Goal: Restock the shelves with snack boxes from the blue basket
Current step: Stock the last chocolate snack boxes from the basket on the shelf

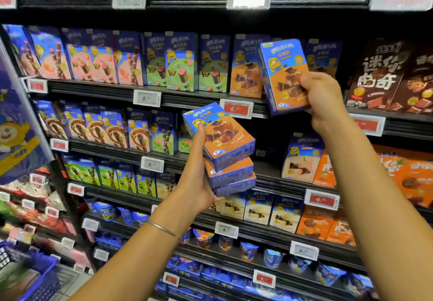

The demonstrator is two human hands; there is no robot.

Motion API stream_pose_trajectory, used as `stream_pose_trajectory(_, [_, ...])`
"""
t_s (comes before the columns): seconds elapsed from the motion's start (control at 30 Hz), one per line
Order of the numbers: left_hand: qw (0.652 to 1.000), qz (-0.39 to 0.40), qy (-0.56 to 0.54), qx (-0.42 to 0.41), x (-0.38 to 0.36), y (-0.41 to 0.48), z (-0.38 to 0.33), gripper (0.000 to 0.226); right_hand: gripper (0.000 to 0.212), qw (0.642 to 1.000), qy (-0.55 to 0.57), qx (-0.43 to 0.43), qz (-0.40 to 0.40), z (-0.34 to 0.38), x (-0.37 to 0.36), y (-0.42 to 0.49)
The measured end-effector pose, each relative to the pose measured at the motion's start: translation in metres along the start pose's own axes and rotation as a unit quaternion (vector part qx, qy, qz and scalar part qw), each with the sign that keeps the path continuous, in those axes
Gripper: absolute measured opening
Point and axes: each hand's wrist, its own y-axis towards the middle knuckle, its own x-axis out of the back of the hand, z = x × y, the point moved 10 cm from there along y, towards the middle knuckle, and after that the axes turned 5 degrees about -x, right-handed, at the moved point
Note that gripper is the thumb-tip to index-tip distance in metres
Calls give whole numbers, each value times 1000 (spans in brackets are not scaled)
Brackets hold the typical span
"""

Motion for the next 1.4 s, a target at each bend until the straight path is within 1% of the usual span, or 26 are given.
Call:
stream_pose_trajectory(0.1, [1000, 1, 3, -1, -5, -1, -1, 80, 26, 997, -3, 15, -75, -2, 22, 18])
stream_pose_trajectory(0.17, [1000, 2, 1, 0, -7, -2, -2, 79, 27, 990, -37, 58, -122, 7, 30, 22])
stream_pose_trajectory(0.23, [1000, 3, 0, -2, -9, -2, -2, 79, 27, 983, -76, 88, -145, 17, 32, 26])
stream_pose_trajectory(0.4, [1000, 2, -3, -3, -15, -1, -2, 79, 32, 972, -178, 67, -135, 12, 27, 47])
stream_pose_trajectory(0.53, [1000, 4, -3, -5, -16, 1, -2, 78, 32, 956, -248, 74, -134, 6, 25, 55])
stream_pose_trajectory(0.73, [1000, 0, 5, -3, -15, 3, 0, 76, 39, 939, -306, 84, -133, 6, 16, 57])
stream_pose_trajectory(0.87, [1000, -2, 11, -1, -13, 4, -2, 75, 40, 917, -360, 83, -150, 7, 13, 54])
stream_pose_trajectory(0.97, [1000, -5, 10, 2, -11, 5, -1, 75, 39, 912, -371, 84, -150, 7, 9, 51])
stream_pose_trajectory(1.3, [1000, -16, 24, -1, -10, 5, 0, 77, 41, 915, -373, 69, -139, 4, 2, 49])
stream_pose_trajectory(1.4, [999, -17, 33, -9, -9, 5, 0, 73, 46, 915, -369, 78, -145, 7, 3, 40])
